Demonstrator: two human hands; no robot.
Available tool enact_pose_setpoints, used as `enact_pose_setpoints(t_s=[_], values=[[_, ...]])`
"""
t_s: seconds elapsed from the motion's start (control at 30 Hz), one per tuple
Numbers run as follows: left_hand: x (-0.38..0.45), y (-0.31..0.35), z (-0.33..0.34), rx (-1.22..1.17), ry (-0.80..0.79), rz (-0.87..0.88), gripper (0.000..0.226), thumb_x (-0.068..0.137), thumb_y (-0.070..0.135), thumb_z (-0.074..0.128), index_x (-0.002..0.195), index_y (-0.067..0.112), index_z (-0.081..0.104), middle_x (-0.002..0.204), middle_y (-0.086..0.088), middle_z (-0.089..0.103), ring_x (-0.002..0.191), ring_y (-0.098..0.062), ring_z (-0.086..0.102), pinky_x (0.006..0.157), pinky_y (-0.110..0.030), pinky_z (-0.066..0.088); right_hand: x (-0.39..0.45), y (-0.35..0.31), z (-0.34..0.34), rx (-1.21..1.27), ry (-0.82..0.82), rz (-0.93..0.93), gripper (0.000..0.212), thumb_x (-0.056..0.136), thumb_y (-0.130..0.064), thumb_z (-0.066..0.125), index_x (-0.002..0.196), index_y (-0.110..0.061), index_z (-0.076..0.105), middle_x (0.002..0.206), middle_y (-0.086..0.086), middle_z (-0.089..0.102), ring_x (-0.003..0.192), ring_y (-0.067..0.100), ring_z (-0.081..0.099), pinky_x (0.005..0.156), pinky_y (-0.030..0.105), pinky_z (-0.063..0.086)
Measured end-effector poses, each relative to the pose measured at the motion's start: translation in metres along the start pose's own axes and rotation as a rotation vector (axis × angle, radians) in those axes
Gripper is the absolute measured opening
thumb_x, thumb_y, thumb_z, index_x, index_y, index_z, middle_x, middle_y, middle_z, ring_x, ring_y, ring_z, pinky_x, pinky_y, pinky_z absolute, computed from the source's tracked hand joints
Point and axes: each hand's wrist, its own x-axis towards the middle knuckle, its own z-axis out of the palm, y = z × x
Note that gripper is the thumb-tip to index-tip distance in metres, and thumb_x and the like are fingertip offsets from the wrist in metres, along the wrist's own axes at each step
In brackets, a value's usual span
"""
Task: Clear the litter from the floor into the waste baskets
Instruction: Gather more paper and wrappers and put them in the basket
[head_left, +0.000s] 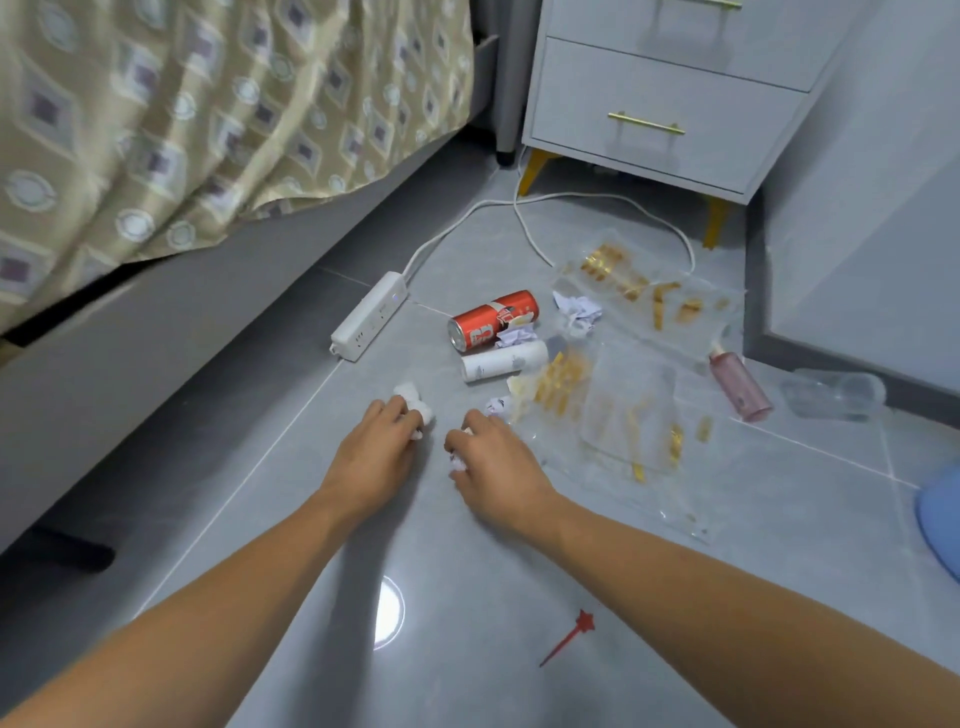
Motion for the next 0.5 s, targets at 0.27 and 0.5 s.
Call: enact_pose_setpoints(t_s=[0.27, 0.5], values=[[0.009, 0.122, -0.071, -0.163, 0.128, 0.194, 0.014, 0.089, 0.008, 0.063, 0.097, 0.019, 0.060, 0.102, 0.006, 0.054, 0.094, -0.020, 0.051, 0.061, -0.041, 0.050, -0.074, 0.019, -0.133, 0.060, 0.145, 0.064, 0.024, 0.084, -0.020, 0.074, 0.106, -0.012, 0.067, 0.103, 0.008, 0.058, 0.090, 0.031, 0.058, 0.072, 0.036, 0.047], [0.016, 0.317, -0.111, -0.382, 0.110, 0.519, 0.009, 0.091, 0.009, 0.062, 0.097, 0.016, 0.061, 0.099, 0.006, 0.054, 0.090, -0.020, 0.051, 0.062, -0.042, 0.049, -0.224, 0.063, -0.275, 0.008, 0.231, 0.321, 0.023, 0.086, -0.024, 0.075, 0.106, -0.016, 0.067, 0.120, 0.004, 0.059, 0.102, 0.022, 0.057, 0.078, 0.030, 0.046]])
